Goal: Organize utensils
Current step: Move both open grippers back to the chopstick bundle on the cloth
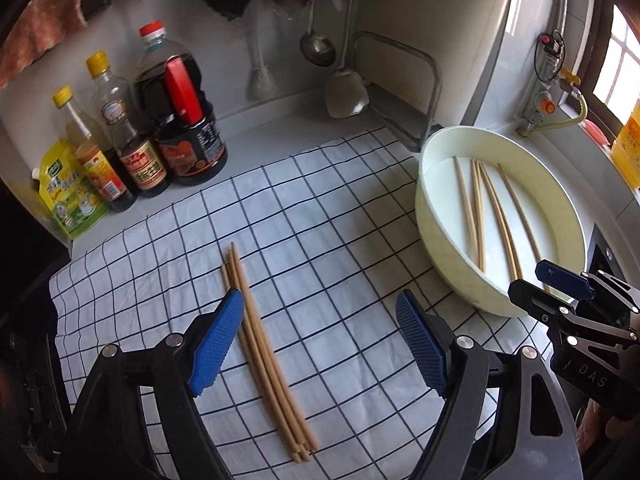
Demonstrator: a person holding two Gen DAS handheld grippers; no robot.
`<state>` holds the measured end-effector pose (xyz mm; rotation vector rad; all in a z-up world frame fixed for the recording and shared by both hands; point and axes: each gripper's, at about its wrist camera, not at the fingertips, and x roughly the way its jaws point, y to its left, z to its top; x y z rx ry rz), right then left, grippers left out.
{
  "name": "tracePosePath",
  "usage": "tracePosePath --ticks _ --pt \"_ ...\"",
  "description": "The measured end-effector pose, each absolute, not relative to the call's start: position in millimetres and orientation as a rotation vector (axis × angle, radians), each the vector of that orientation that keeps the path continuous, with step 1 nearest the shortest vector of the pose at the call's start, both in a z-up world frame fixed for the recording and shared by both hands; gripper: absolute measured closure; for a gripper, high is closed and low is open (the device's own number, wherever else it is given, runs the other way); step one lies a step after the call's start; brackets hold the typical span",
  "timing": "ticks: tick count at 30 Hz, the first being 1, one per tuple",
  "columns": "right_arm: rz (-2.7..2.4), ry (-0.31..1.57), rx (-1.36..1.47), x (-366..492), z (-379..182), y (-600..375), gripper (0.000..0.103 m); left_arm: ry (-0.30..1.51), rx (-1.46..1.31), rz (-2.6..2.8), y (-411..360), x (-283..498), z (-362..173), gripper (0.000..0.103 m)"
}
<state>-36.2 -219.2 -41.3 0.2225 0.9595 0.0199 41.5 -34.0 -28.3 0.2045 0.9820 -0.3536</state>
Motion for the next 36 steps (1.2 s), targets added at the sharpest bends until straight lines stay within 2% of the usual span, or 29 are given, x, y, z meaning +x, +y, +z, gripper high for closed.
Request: tracePosePath --ticks 5,18,36 --pt "0.079 0.996 0.203 -31 -54 -186 0.052 1.021 0.163 -0.27 9 39 -45 0.026" --pt "0.169 1.094 0.095 -12 -103 -105 0.052 1.103 0.053 -0.126 99 44 -91 0.023" --pt "0.173 1.139 0.061 8 -139 -58 0.051 1.14 0.04 -0.184 117 51 -124 0.023"
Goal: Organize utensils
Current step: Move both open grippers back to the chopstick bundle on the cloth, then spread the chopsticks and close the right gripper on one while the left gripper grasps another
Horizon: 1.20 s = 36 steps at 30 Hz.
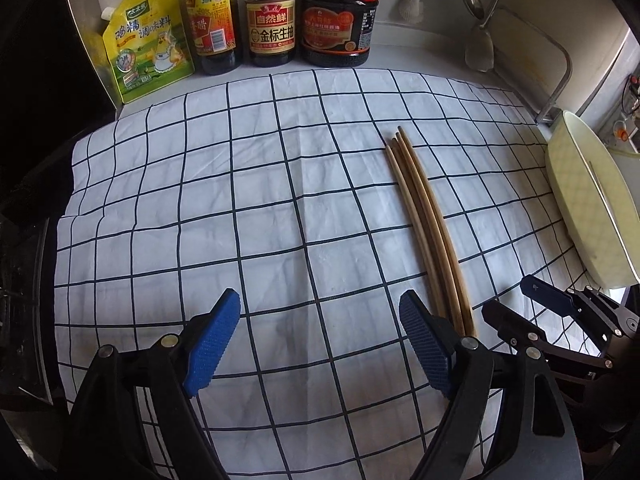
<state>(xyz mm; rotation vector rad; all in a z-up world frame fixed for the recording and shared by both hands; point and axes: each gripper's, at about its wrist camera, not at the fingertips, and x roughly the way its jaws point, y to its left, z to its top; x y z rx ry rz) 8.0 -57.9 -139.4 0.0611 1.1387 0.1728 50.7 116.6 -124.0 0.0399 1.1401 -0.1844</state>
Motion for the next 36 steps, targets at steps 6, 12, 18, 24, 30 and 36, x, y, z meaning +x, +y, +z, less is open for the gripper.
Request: tracePosePath --ticks 6,12,18,24,30,36 --pt "0.158 1.141 0.031 8 -143 -51 0.051 1.137 0.042 -0.204 115 53 -126 0.023" --pt "0.157 1.138 0.012 7 -145 -48 0.051 1.149 0.038 -0.208 117 54 -131 0.023" --pt "0.157 1.142 -0.034 9 -145 -39 0.05 1.157 0.036 -0.203 118 54 -135 0.023" --pt "0.143 1.147 -0.09 14 -150 -31 0.05 1.162 0.043 -0.197 116 53 -139 0.023" --pt "0.129 1.137 -0.08 16 -150 -39 0.05 1.169 0.049 -0.2 113 54 -142 0.023" --pt "0.103 1.131 -0.054 15 -151 -57 0.05 1.175 0.052 -0.226 103 56 -147 0.023"
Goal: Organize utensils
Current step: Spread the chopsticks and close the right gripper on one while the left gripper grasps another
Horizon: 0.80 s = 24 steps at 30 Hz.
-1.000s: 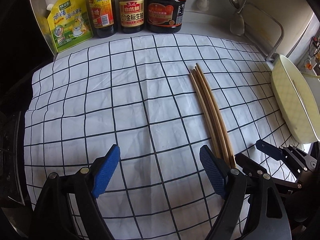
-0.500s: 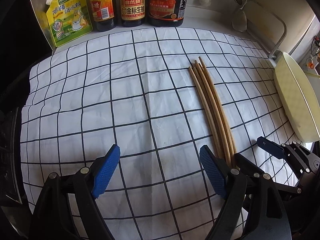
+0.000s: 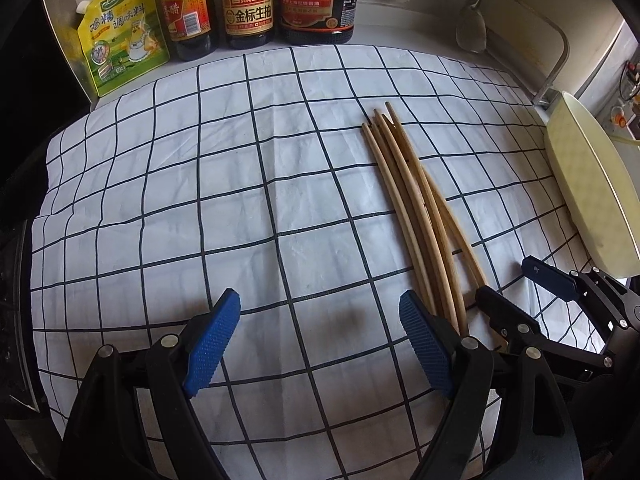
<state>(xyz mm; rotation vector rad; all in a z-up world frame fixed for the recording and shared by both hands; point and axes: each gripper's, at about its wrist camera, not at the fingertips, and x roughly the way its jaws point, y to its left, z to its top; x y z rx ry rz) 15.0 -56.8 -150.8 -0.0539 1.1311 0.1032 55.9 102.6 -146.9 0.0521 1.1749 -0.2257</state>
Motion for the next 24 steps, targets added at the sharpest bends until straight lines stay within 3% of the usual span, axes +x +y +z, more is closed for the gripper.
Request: tracePosePath --ticks 24 --pt "0.036 1.121 -0.012 10 -151 -95 0.05 1.18 0.078 -0.213 72 60 -157 0.021"
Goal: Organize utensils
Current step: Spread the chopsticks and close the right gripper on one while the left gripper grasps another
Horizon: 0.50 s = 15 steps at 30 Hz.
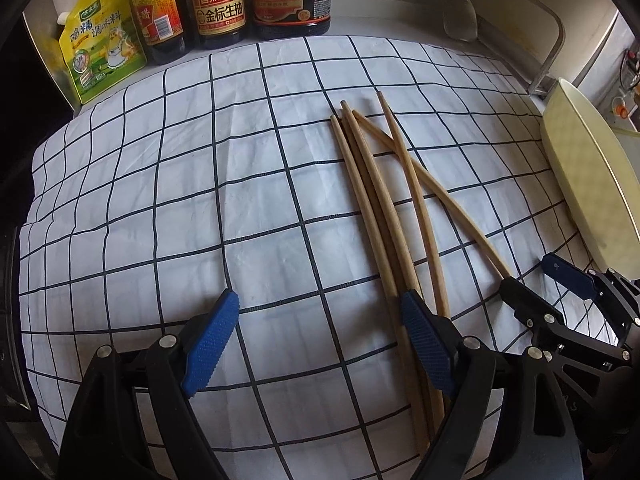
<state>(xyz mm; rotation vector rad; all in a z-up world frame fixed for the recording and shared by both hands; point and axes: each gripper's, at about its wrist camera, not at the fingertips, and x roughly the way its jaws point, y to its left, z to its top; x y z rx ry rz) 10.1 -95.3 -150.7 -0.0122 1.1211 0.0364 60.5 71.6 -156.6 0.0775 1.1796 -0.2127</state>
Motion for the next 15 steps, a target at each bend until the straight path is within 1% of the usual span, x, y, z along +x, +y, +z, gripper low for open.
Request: tracePosePath --ticks 4,8,13,15 --pt "0.038 1.122 -0.01 10 -151 -94 0.05 1.201 0.117 -0.176 68 59 -163 0.015" --pt "0.05 1.118 -0.021 11 -151 -89 0.05 1.193 0.126 -0.168 68 57 -163 0.013" --pt "0.077 1.108 -0.034 15 -151 -84 0.05 1.194 0.102 -0.161 77 60 -163 0.013" --pt "0.096 1.099 -0.06 19 -151 -80 0.05 1.186 0.097 -0.162 77 58 -162 0.016"
